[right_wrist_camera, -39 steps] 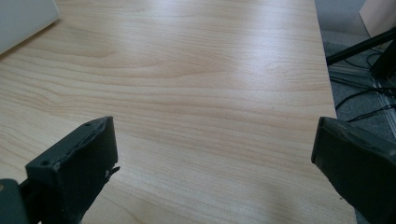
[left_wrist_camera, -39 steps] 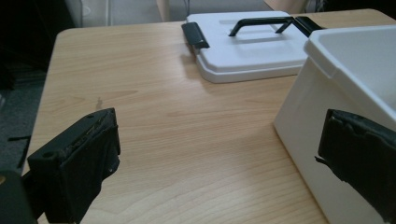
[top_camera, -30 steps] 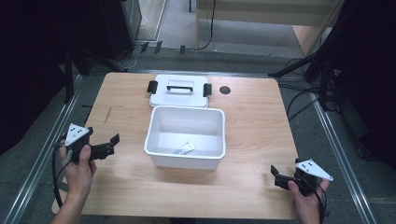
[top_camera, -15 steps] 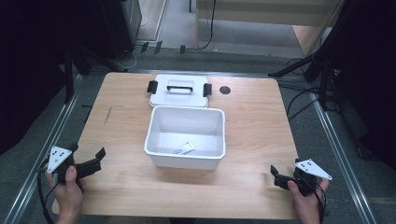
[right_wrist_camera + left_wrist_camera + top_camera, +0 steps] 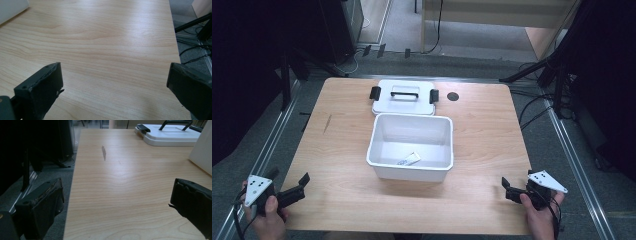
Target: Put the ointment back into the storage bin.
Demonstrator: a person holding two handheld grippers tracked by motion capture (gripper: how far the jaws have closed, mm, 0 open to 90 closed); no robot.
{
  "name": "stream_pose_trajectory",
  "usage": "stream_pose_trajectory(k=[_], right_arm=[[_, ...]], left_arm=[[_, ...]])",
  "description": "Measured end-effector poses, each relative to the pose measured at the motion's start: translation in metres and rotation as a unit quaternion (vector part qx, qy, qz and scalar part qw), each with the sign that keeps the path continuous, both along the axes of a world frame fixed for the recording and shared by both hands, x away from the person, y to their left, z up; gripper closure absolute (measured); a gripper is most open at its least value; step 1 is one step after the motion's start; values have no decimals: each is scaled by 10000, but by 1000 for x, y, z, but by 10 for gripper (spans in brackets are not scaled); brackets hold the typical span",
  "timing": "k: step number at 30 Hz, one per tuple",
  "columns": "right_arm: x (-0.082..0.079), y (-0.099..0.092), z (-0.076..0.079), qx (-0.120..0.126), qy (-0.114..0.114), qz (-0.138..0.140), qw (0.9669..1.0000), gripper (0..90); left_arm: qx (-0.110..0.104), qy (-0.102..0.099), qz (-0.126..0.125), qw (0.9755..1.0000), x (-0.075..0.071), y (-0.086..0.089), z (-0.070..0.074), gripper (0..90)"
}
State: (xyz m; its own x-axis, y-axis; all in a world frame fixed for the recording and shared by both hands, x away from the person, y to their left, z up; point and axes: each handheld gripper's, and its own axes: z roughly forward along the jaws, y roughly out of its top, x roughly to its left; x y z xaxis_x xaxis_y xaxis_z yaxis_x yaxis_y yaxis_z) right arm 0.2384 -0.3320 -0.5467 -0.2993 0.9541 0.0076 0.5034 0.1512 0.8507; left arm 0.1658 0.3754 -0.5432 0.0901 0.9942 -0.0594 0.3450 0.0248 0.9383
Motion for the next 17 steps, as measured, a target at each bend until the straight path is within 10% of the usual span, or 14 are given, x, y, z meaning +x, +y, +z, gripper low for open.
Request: stream_pose_trajectory(k=[17], right_arm=[[0, 0, 0, 13, 0, 12, 10000, 2]], left_arm=[[-445, 147, -27, 9989, 3, 14, -5, 0]])
